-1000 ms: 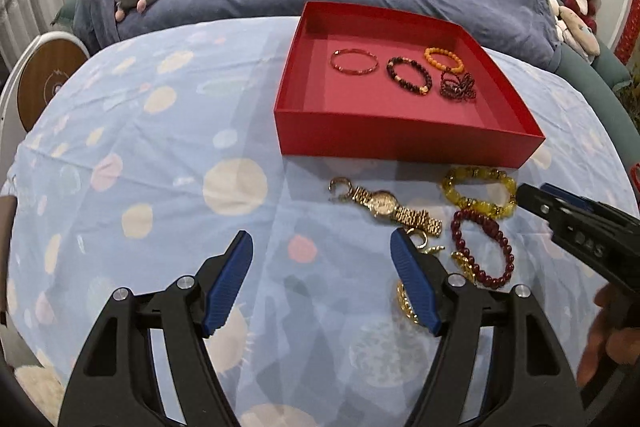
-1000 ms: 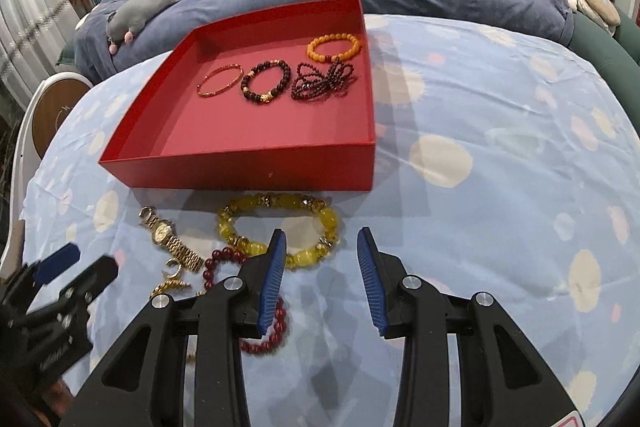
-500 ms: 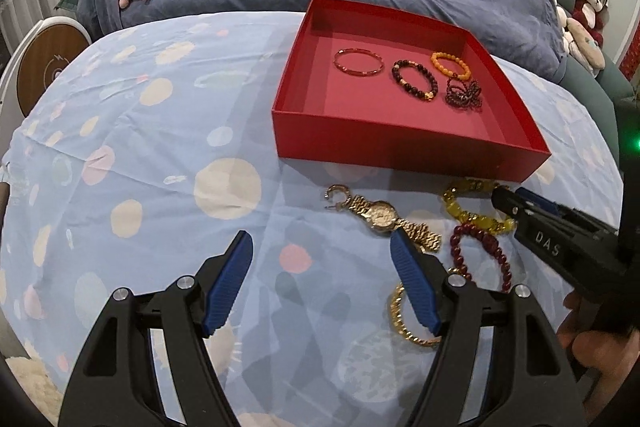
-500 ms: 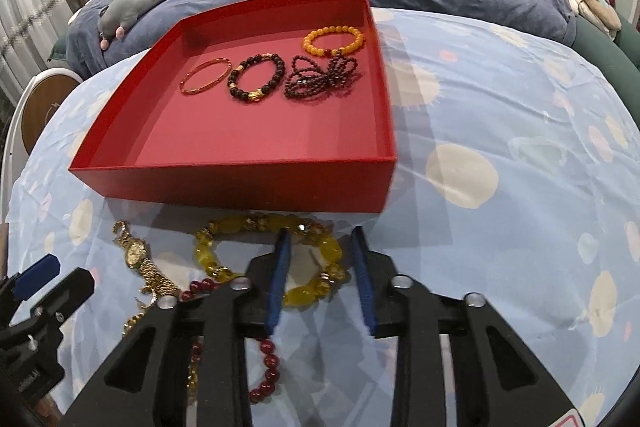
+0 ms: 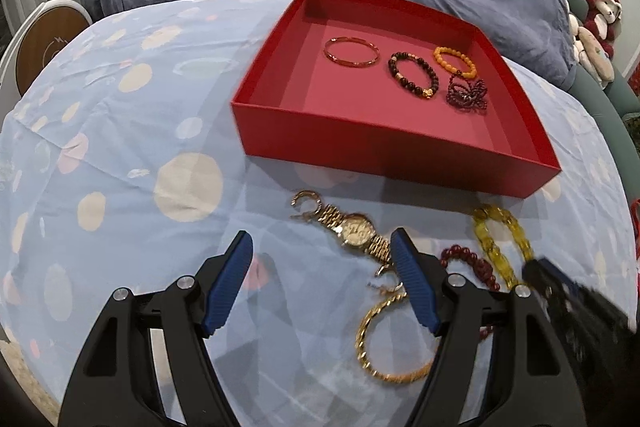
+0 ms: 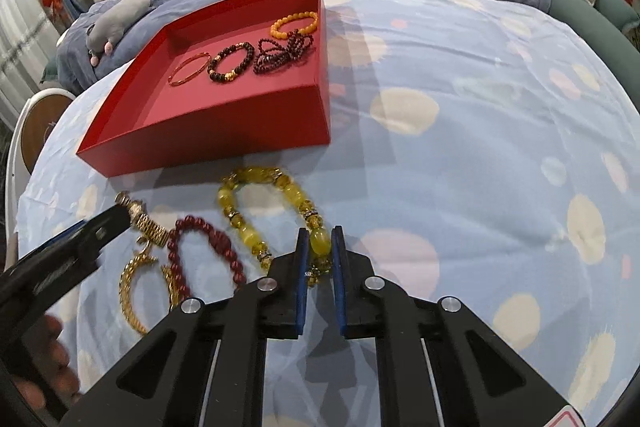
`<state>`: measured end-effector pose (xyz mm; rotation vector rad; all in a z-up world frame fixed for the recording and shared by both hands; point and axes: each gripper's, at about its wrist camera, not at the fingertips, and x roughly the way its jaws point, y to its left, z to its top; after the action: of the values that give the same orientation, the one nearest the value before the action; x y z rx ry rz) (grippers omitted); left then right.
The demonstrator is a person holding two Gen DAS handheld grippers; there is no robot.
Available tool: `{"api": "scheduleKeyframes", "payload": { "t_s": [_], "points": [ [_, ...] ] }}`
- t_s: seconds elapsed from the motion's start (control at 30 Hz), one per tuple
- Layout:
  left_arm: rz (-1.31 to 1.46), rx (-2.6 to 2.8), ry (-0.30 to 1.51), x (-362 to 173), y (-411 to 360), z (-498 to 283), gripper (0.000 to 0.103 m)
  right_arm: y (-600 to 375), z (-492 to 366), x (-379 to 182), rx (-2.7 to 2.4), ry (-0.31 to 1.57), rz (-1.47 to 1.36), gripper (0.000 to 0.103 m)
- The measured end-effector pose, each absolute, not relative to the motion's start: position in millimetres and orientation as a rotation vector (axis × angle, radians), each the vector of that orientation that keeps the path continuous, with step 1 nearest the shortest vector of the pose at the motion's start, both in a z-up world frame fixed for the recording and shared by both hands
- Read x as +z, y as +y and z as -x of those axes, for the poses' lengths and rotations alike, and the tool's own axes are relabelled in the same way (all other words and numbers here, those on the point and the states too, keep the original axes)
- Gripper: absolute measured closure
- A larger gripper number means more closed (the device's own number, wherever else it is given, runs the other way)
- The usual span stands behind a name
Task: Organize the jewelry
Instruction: 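Move the left gripper to the gold watch while the right approaches the yellow bead bracelet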
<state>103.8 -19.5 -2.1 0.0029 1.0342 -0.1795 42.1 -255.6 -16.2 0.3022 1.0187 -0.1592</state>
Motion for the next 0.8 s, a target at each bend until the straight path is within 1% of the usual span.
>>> {"api": "scheduleKeyframes", "payload": {
  "t_s": [0.07,0.13,0.2,0.27,0.33,0.37,0.4,0.5,0.57,0.6,0.8],
  "points": [
    [-0.015,-0.169,1.038,-6,-25,-107,0.036,-256,-39,-17,-0.158,1.019,-0.311,0.093],
    [-0.028,-0.158,1.045,-11,-30,-111,0.043,-256,-38,-17,-0.157,1.020,-0.319,0.093],
    [-0.036,-0.143,1.039,-13,-32,-112,0.043,-257,-39,-17,-0.157,1.021,-0.325,0.093],
    [-0.069,-0.138,1.031,-13,-35,-111,0.046,-257,-38,-17,-0.156,1.021,-0.323,0.093],
    [-0.098,-0.145,1.017,-13,-32,-108,0.056,-257,-38,-16,-0.154,1.022,-0.325,0.093],
    [-0.098,-0.155,1.011,-13,-28,-107,0.058,-257,-38,-16,-0.152,1.023,-0.327,0.093],
    [-0.096,-0.160,1.008,-13,-24,-106,0.066,-256,-38,-16,-0.150,1.023,-0.327,0.093],
    [-0.088,-0.186,1.003,-12,-10,-102,0.076,-252,-35,-16,-0.140,1.026,-0.317,0.093],
    [-0.067,-0.197,1.002,-11,1,-100,0.077,-248,-33,-16,-0.133,1.029,-0.312,0.093],
    [-0.051,-0.203,1.001,-11,8,-98,0.080,-246,-33,-16,-0.130,1.030,-0.311,0.093],
    [-0.003,-0.205,1.012,-8,24,-97,0.081,-240,-30,-16,-0.122,1.033,-0.313,0.093]
  ]
}}
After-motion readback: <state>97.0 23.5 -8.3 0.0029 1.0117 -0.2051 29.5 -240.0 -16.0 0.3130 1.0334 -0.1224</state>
